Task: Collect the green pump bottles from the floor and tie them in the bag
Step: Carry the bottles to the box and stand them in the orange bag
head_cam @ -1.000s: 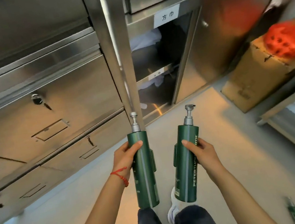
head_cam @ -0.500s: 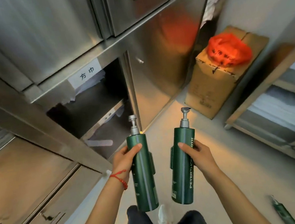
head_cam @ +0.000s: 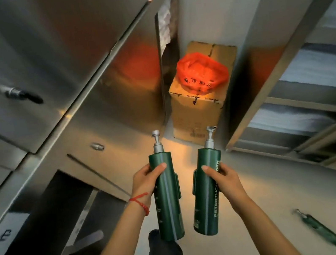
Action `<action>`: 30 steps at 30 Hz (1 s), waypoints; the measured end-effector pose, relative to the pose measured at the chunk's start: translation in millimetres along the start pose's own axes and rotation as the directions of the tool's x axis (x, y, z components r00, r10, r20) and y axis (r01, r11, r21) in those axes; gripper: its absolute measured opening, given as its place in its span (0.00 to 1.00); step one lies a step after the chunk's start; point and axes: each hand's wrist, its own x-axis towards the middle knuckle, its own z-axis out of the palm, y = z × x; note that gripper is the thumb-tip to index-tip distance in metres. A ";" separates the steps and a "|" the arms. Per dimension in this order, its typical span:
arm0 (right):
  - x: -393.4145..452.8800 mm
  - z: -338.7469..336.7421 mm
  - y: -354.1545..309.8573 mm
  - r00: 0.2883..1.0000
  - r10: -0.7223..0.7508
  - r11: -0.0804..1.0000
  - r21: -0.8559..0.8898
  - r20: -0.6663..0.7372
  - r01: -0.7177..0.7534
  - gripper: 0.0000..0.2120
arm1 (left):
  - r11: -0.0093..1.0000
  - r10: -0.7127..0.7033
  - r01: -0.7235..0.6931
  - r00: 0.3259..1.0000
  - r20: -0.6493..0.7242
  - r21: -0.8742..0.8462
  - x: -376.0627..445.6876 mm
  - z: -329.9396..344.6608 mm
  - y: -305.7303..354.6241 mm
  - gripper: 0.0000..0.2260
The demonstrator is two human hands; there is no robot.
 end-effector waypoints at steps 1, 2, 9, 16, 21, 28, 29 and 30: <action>10.8 1.4 -6.4 1.000 0.006 1.000 0.016 -0.019 -0.005 0.06 | 1.000 -0.001 0.001 1.000 0.013 0.015 14.3 3.9 10.5 0.08; 20.8 2.3 -13.0 0.999 0.008 1.000 0.030 -0.035 -0.007 0.06 | 1.000 0.000 -0.001 0.999 0.032 0.027 27.3 8.2 21.0 0.07; 91.9 -12.8 -52.4 0.994 0.011 0.996 0.086 -0.110 -0.001 0.10 | 0.997 -0.001 -0.008 0.993 0.117 0.077 107.9 50.0 76.8 0.07; 189.8 -63.7 -92.7 0.987 -0.032 0.997 0.069 -0.157 0.043 0.07 | 0.996 -0.008 -0.005 0.988 0.152 0.090 190.6 120.6 117.4 0.13; 257.5 -101.1 -124.9 0.986 -0.056 0.998 0.017 -0.159 0.060 0.07 | 0.998 0.037 -0.043 0.991 0.131 0.043 238.7 171.2 152.2 0.11; 340.7 -125.6 -157.8 0.975 -0.042 0.999 -0.005 -0.220 0.042 0.08 | 0.993 0.109 -0.115 0.986 0.122 0.041 307.7 214.5 195.4 0.10; 352.0 -126.8 -161.4 0.975 -0.050 0.999 0.007 -0.216 0.053 0.08 | 0.992 0.117 -0.123 0.985 0.123 0.041 319.2 219.0 201.5 0.10; 363.1 -128.1 -165.0 0.975 -0.058 0.998 0.022 -0.214 0.064 0.08 | 0.990 0.127 -0.134 0.983 0.133 0.043 331.7 223.3 207.4 0.10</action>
